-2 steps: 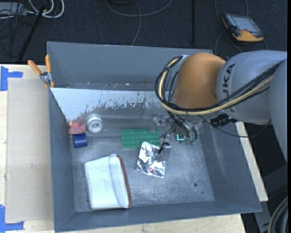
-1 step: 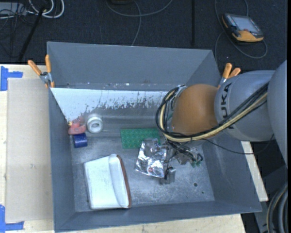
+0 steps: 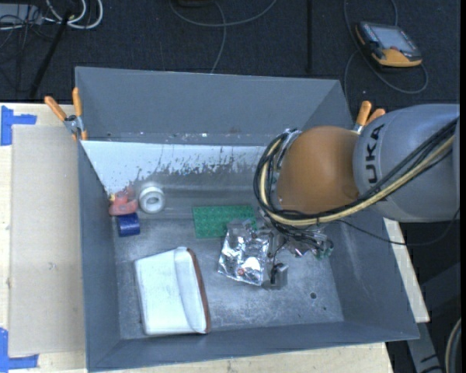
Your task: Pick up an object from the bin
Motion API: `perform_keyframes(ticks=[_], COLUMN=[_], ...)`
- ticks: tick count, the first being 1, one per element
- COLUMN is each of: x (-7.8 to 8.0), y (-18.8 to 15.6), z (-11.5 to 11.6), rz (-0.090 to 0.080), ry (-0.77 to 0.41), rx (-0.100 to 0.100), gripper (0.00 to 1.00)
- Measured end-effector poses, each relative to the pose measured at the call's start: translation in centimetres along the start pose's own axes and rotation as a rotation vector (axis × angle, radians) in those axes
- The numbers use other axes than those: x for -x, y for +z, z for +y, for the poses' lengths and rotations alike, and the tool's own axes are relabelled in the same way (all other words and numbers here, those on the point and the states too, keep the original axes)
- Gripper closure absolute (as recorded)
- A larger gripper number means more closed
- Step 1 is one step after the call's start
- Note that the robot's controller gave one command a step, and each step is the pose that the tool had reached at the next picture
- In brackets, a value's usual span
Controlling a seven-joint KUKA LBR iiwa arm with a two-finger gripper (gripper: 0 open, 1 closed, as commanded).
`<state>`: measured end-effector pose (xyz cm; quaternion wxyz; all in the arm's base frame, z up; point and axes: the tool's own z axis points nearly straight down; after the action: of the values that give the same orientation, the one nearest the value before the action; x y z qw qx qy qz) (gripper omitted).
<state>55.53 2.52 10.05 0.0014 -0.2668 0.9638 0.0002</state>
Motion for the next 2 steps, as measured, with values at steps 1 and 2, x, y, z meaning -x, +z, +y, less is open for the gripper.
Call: perform_keyframes(ticks=[1,2], x=[1.6,2.0], y=[0.1,3.1], z=[-1.4,-1.0], rz=[0.001,0.004], ry=[-0.115,-0.338], rx=[0.0,0.003], gripper=[0.0,0.0])
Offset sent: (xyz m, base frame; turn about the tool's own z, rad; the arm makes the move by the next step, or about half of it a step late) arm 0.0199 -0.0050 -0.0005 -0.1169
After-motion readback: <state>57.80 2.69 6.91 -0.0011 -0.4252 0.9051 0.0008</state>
